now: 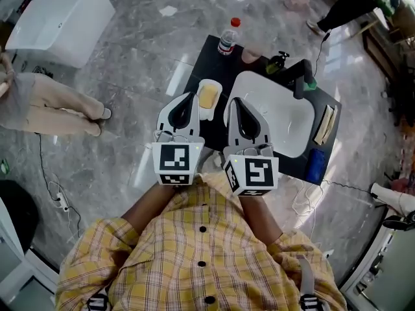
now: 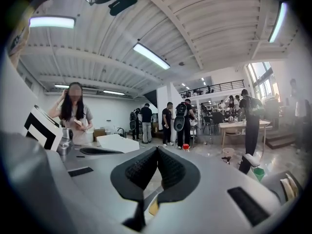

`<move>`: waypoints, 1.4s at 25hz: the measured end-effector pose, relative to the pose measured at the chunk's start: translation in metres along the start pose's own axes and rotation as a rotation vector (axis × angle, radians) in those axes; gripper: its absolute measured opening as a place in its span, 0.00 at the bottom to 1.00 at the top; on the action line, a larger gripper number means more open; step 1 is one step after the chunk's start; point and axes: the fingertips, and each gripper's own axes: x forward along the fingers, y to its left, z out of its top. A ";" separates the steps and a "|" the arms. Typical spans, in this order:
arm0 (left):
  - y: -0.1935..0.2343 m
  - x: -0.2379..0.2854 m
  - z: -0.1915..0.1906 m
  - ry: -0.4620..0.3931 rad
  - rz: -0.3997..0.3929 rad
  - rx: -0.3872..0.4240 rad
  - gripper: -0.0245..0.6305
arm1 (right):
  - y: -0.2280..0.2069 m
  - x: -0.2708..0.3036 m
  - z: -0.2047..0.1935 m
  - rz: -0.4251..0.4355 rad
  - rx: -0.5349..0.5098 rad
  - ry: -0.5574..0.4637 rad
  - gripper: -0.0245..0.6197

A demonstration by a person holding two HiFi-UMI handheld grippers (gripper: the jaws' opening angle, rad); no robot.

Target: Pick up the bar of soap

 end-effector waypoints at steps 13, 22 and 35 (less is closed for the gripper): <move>-0.023 0.075 -0.088 0.276 -0.054 0.031 0.05 | -0.034 0.001 -0.020 -0.026 0.069 0.032 0.07; -0.036 0.116 -0.164 0.490 -0.107 -0.020 0.19 | -0.050 0.005 -0.027 -0.037 0.082 0.048 0.07; -0.031 0.145 -0.212 0.629 -0.083 -0.041 0.35 | -0.068 0.011 -0.035 -0.036 0.119 0.053 0.07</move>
